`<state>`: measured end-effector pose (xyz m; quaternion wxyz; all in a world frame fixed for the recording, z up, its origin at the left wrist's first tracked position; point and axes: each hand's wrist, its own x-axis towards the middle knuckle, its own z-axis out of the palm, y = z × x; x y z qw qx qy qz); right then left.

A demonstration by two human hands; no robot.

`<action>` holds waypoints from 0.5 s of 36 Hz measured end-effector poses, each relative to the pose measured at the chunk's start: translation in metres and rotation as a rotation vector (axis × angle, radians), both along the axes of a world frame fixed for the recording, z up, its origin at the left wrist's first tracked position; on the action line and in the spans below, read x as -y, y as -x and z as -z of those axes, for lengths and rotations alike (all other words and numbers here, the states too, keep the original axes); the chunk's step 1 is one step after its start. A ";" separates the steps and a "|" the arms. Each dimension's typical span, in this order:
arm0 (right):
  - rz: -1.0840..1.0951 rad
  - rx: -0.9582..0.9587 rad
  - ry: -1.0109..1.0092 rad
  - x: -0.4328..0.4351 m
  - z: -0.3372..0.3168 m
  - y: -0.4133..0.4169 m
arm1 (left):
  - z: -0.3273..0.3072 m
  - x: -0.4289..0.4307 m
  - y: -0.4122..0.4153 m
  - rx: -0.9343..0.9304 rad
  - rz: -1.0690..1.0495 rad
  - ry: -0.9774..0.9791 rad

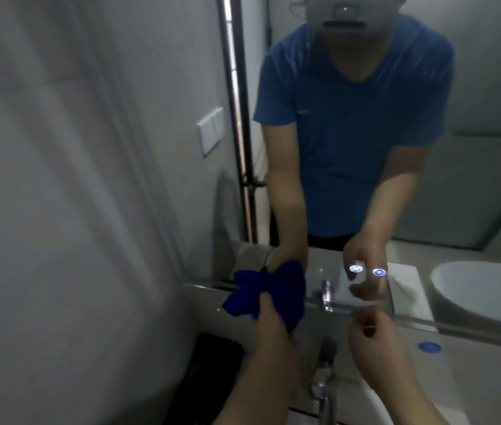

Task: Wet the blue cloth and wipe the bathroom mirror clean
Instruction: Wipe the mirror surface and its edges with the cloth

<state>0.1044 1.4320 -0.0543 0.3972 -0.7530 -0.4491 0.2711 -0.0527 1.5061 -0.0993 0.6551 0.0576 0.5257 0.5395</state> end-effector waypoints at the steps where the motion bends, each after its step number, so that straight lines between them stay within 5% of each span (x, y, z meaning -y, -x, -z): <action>1: -0.034 -0.003 -0.007 -0.002 0.001 0.011 | -0.007 -0.008 0.023 -0.046 -0.057 -0.002; 4: -0.093 -0.001 -0.035 -0.006 -0.006 0.038 | -0.017 -0.036 0.095 -0.116 -0.330 -0.007; 9: -0.215 0.134 -0.205 -0.009 -0.048 0.070 | -0.031 -0.038 0.135 -0.287 -0.488 -0.045; 18: -0.403 0.774 -1.000 -0.061 -0.262 0.066 | -0.085 -0.021 0.130 -0.635 -0.502 -0.273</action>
